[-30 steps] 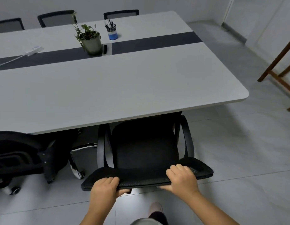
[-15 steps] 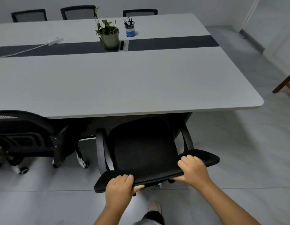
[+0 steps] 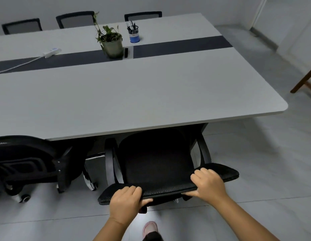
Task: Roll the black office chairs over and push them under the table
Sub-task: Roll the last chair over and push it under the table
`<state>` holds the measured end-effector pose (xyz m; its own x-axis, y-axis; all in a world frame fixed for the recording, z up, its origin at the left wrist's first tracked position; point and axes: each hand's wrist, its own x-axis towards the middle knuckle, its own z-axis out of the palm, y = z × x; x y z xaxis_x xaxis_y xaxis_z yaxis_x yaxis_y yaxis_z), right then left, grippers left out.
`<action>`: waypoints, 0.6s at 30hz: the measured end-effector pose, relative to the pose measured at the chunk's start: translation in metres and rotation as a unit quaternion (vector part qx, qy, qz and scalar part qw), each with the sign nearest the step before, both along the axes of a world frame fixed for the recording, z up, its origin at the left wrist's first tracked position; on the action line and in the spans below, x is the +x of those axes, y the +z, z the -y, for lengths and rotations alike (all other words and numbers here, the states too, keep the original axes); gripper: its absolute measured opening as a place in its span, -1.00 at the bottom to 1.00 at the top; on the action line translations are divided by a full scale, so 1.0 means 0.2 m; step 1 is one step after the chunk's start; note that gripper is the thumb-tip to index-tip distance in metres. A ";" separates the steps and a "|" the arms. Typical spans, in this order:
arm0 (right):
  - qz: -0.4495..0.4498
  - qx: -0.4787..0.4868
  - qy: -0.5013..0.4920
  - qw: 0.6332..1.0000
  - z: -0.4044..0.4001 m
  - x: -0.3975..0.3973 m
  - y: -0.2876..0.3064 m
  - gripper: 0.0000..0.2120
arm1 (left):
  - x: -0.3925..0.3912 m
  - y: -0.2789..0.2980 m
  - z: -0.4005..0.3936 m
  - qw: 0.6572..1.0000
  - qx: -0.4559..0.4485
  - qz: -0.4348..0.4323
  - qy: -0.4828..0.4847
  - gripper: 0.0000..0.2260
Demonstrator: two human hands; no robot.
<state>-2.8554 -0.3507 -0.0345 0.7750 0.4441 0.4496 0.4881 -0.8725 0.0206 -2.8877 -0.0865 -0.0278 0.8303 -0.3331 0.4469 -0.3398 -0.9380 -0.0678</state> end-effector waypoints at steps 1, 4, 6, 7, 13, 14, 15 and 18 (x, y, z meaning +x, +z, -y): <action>-0.003 -0.001 -0.003 1.000 -0.01 0.02 0.00 -0.44 | 0.02 0.00 -0.01 1.000 -0.003 0.010 -0.005 -0.41; -0.004 -0.001 -0.016 1.000 -0.10 0.09 -0.02 -0.45 | 0.14 0.01 -0.10 0.999 0.000 0.034 -0.026 -0.53; -0.002 0.007 -0.027 1.000 -0.16 0.12 -0.03 -0.45 | 0.22 0.01 -0.17 0.998 -0.007 0.039 -0.039 -0.45; -0.001 0.009 -0.032 0.999 -0.19 0.14 -0.04 -0.46 | 0.26 0.00 -0.20 0.998 -0.009 0.039 -0.045 -0.40; 0.010 0.007 -0.049 0.999 -0.24 0.27 -0.02 -0.43 | 0.48 -0.01 -0.26 0.996 -0.020 0.049 -0.078 -0.39; 0.012 0.006 -0.054 0.998 -0.22 0.30 -0.01 -0.40 | 0.51 -0.01 -0.24 0.995 -0.024 0.047 -0.080 -0.39; 0.013 0.006 -0.059 0.998 -0.21 0.33 -0.01 -0.36 | 0.55 -0.02 -0.23 0.996 -0.027 0.043 -0.080 -0.39; 0.019 0.009 -0.064 0.998 -0.17 0.43 -0.01 -0.32 | 0.65 -0.03 -0.18 0.995 -0.036 0.043 -0.080 -0.39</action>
<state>-2.7684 -0.3172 -0.0367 0.8064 0.3349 0.4874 0.3723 -0.9279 0.0215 -2.7568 -0.0513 -0.0329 0.7271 -0.4225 0.5410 -0.4810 -0.8759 -0.0376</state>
